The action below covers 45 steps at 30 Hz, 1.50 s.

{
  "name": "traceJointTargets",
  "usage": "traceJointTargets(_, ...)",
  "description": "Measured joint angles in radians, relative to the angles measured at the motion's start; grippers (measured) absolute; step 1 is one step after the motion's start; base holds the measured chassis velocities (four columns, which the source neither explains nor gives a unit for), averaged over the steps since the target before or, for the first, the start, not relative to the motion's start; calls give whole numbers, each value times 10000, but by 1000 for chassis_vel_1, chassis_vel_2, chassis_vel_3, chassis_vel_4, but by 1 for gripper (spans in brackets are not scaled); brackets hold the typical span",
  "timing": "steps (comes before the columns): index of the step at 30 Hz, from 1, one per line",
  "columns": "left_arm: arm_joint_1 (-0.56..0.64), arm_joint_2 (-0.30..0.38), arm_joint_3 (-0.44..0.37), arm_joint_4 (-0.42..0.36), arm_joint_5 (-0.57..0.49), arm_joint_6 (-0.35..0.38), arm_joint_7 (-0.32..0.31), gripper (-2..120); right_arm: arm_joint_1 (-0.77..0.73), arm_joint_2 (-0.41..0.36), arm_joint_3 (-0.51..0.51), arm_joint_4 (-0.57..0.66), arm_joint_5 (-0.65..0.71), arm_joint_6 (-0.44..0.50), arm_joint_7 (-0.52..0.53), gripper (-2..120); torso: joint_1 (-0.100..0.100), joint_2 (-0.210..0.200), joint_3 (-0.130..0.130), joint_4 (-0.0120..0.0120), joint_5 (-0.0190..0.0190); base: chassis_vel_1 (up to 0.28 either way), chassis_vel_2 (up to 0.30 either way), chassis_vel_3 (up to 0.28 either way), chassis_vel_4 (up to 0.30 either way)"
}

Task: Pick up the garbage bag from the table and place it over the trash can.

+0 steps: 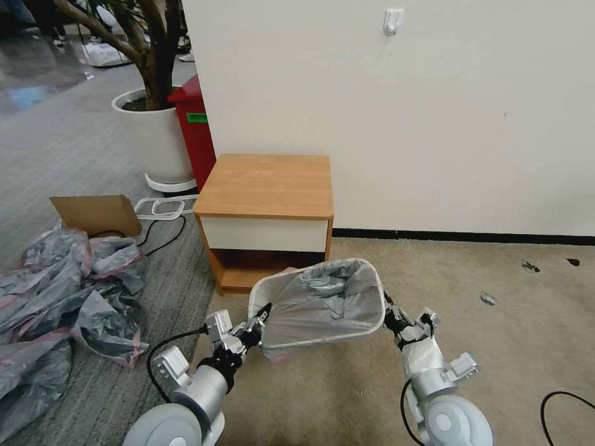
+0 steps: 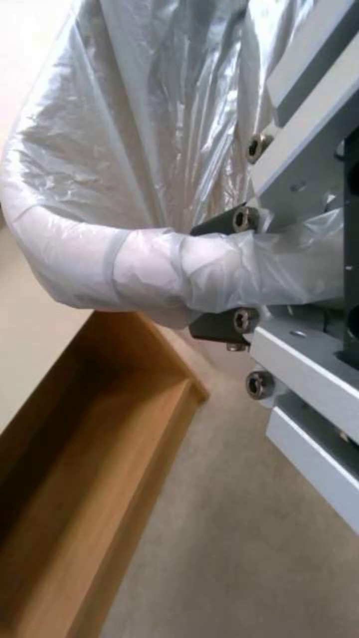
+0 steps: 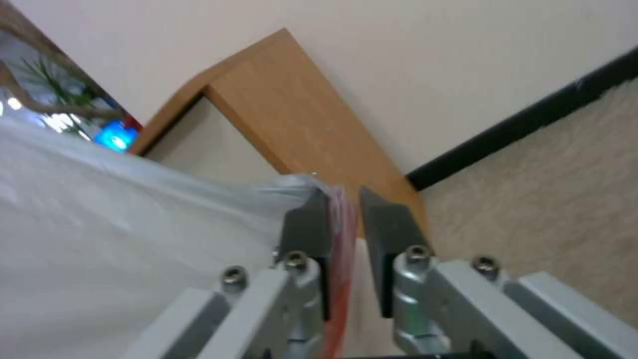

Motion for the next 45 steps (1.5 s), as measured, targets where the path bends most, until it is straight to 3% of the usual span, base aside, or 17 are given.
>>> traceJointTargets(1, -12, -5, -19, 0, 13, -6, -70, 4, -41, 17, 16, 17, -224, 85, 38, 17, 0, 0, 0, 0, 0, 0, 0, 0, 0)
traceJointTargets(2, -39, -14, -110, -27, 60, -42, -304, 4, -192, 95, 96, 139, -789, 319, 214, 27, 0, 0, 0, -1, 0, 0, 0, 0, 0)
traceJointTargets(5, -71, -26, -178, -35, 261, -50, -540, 3, -344, 204, 186, 319, -1087, 517, 291, 35, 0, 0, 0, 0, -1, 0, 0, 0, 0)
traceJointTargets(11, -75, -66, -172, 98, 961, -29, -863, 3, -662, 449, 296, 754, -658, 674, 297, 55, 0, 0, -1, 1, -1, 0, 0, 0, 0)
traceJointTargets(14, -37, -52, -62, 144, 1986, 31, -1005, 3, -789, 552, 425, 1222, -680, 1152, 250, 70, 0, 0, 0, -1, 0, 0, 0, 0, 0)
traceJointTargets(16, -27, -18, -29, 154, 2245, 33, -1004, 3, -802, 529, 447, 1422, -854, 1303, 242, 73, 0, 0, 0, 0, 1, 0, 0, 0, 0)
traceJointTargets(19, 28, 208, 114, 253, 4247, -233, -716, 3, -775, 75, 412, 2457, -2828, 1919, 229, 88, 0, 0, 0, 0, 0, 0, 0, 0, 0)
traceJointTargets(22, 56, 286, 229, 218, 4824, -287, -613, 3, -676, -306, 280, 2923, -4147, 2049, 252, 95, 0, 0, 0, 2, 0, 0, 0, 0, 0)
traceJointTargets(25, 124, 381, 524, 180, 6368, -435, -387, 3, -412, -1301, -133, 3612, -6800, 1946, 398, 86, 0, 0, -1, 1, 0, 0, 0, 0, 0)
traceJointTargets(28, 155, 396, 639, 200, 6826, -538, -298, 3, -302, -1712, -297, 3734, -7600, 1844, 260, 80, 0, 0, 0, 2, 1, 0, 0, 0, 0)
traceJointTargets(30, 216, 398, 951, 286, 7411, -781, -142, 3, -112, -2501, -879, 3850, -9290, 1475, -285, 67, 0, 0, 0, 1, 0, 0, 0, 0, 0)
traceJointTargets(32, 226, 391, 1006, 307, 7506, -815, -128, 3, -92, -2613, -1046, 3862, -9577, 1310, -347, 64, 1, 0, 0, 0, 1, 0, 0, 0, 0)
traceJointTargets(35, 262, 324, 1298, 338, 7813, -877, -123, 3, -32, -2908, -1916, 3994, -11535, -366, -1057, 49, 0, 0, 0, 0, 0, 0, 0, 0, 0)
traceJointTargets(37, 271, 303, 1355, 338, 7911, -877, -122, 3, 14, -2941, -2173, 3992, -11738, -703, -1184, 45, 0, 0, 0, -3, -1, 0, 0, 0, 0)
traceJointTargets(40, 301, 217, 1488, 342, 8560, -878, -142, 3, 303, -3080, -3213, 3823, -11778, -2091, -1386, 30, 0, 0, 0, 0, 2, 0, 0, 0, 0)
traceJointTargets(45, 350, 139, 1561, 350, 9079, -878, -158, 3, 683, -3285, -3742, 3756, -11527, -3446, -1604, 18, 0, 0, -1, -1, 1, 0, 0, 0, 0)
